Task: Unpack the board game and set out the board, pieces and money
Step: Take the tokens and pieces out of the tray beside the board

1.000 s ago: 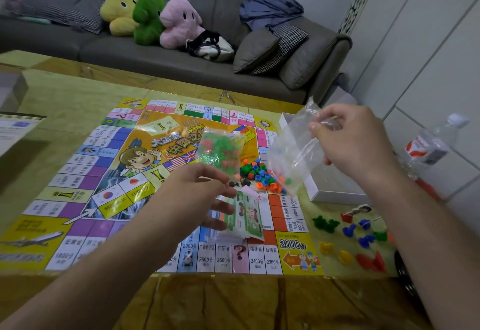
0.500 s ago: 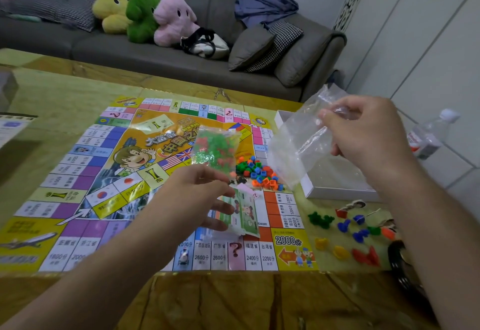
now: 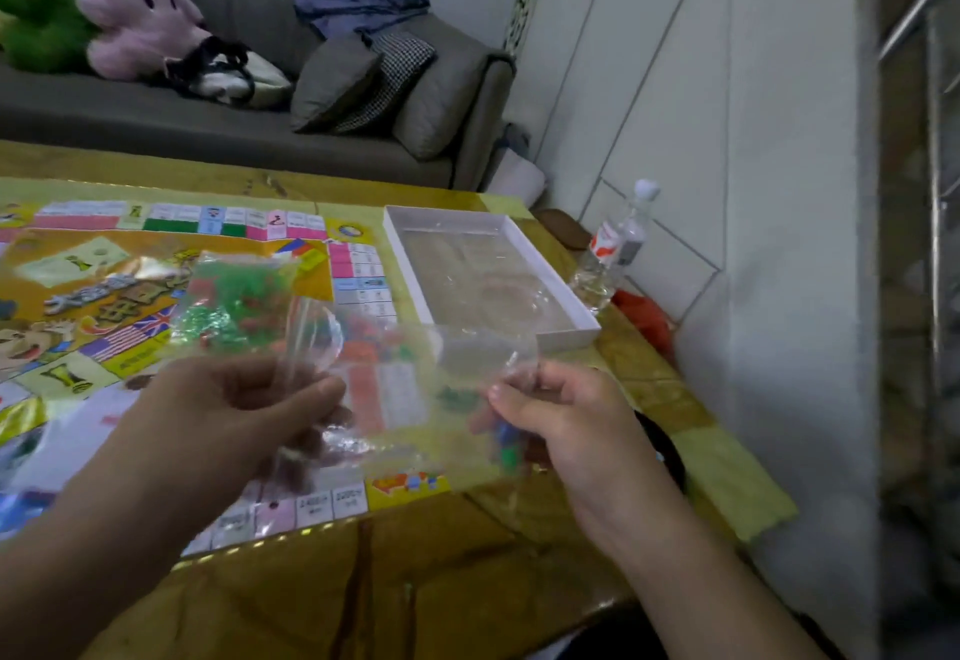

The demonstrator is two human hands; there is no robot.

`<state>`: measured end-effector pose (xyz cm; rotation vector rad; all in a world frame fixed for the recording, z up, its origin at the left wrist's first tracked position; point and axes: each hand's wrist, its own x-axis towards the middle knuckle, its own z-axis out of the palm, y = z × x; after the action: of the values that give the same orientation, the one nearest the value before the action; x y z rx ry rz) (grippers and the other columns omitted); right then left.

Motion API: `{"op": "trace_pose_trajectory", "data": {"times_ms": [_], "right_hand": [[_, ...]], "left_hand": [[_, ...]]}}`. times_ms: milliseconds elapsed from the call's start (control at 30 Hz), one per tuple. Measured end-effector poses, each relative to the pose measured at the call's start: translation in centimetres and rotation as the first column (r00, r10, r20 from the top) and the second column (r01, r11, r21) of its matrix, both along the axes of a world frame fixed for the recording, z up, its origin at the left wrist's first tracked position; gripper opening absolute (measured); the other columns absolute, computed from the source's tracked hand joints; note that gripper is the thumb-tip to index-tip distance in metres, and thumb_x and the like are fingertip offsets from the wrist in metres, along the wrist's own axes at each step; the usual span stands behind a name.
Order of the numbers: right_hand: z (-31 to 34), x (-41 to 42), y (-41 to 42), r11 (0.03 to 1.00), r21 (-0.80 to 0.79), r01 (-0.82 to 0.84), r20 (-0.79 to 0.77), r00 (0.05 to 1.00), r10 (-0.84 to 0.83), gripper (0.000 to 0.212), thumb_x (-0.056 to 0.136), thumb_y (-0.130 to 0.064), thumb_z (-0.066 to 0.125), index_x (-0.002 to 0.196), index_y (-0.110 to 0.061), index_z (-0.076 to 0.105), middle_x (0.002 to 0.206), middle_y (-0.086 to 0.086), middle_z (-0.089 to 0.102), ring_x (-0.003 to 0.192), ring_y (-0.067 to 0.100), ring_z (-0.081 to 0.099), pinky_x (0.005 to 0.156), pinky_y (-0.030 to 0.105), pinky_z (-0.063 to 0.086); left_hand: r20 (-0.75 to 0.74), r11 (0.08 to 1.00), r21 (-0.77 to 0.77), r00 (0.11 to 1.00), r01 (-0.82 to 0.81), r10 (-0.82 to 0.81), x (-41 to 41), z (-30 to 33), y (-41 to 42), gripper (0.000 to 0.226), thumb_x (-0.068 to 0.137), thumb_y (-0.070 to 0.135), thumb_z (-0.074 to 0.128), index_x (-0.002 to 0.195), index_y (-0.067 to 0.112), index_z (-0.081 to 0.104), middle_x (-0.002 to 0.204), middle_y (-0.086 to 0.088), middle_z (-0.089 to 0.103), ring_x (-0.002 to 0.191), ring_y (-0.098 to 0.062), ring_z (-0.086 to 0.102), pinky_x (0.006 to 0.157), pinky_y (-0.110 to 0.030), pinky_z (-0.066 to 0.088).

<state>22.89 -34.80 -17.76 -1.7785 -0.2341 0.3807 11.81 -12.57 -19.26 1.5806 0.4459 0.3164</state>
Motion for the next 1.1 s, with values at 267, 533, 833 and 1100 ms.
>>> {"op": "trace_pose_trajectory", "data": {"times_ms": [267, 533, 833, 1100], "right_hand": [[2.0, 6.8, -12.9, 0.842, 0.215, 0.495, 0.026, 0.859, -0.512, 0.017, 0.1, -0.005, 0.065, 0.084, -0.008, 0.065, 0.079, 0.011, 0.069, 0.052, 0.019, 0.065, 0.039, 0.025, 0.043], [-5.0, 16.8, -18.3, 0.691, -0.113, 0.714, -0.008, 0.695, -0.719, 0.016, 0.079, -0.005, 0.076, 0.094, -0.001, 0.077, 0.077, 0.017, 0.071, 0.049, 0.023, 0.059, 0.037, 0.022, 0.038], [-6.7, 16.6, -20.0, 0.785, -0.402, 0.472, -0.131, 0.819, -0.559, 0.014, 0.09, 0.0, 0.07, 0.102, 0.006, 0.073, 0.065, 0.013, 0.068, 0.045, 0.016, 0.056, 0.037, 0.025, 0.039], [-4.2, 14.5, -20.0, 0.795, -0.192, 0.576, 0.004, 0.81, -0.586, 0.009, 0.101, -0.003, 0.063, 0.094, -0.004, 0.068, 0.091, 0.018, 0.07, 0.077, 0.027, 0.067, 0.065, 0.04, 0.057]], "left_hand": [[0.01, 0.977, -0.146, 0.988, 0.155, -0.155, 1.1, 1.4, -4.8, 0.058, 0.055, 0.05, 0.091, 0.092, 0.009, 0.077, 0.083, -0.022, 0.076, 0.065, -0.038, 0.073, 0.056, -0.05, 0.058], [-0.035, 0.968, -0.178, 0.982, 0.177, -0.186, 1.5, 0.8, -6.5, 0.024, 0.068, 0.035, 0.089, 0.076, 0.014, 0.079, 0.076, -0.029, 0.07, 0.051, -0.032, 0.064, 0.046, -0.037, 0.049], [-0.12, 0.989, -0.105, 0.986, 0.104, -0.116, 1.2, -2.0, -3.8, 0.027, 0.095, -0.003, 0.062, 0.076, 0.007, 0.078, 0.075, -0.028, 0.07, 0.052, -0.034, 0.064, 0.045, -0.036, 0.048], [-0.124, 0.988, -0.11, 0.984, 0.111, -0.125, 1.0, -1.9, -3.7, 0.023, 0.095, -0.003, 0.062, 0.079, 0.004, 0.076, 0.076, -0.028, 0.071, 0.054, -0.035, 0.065, 0.044, -0.035, 0.049]]}}
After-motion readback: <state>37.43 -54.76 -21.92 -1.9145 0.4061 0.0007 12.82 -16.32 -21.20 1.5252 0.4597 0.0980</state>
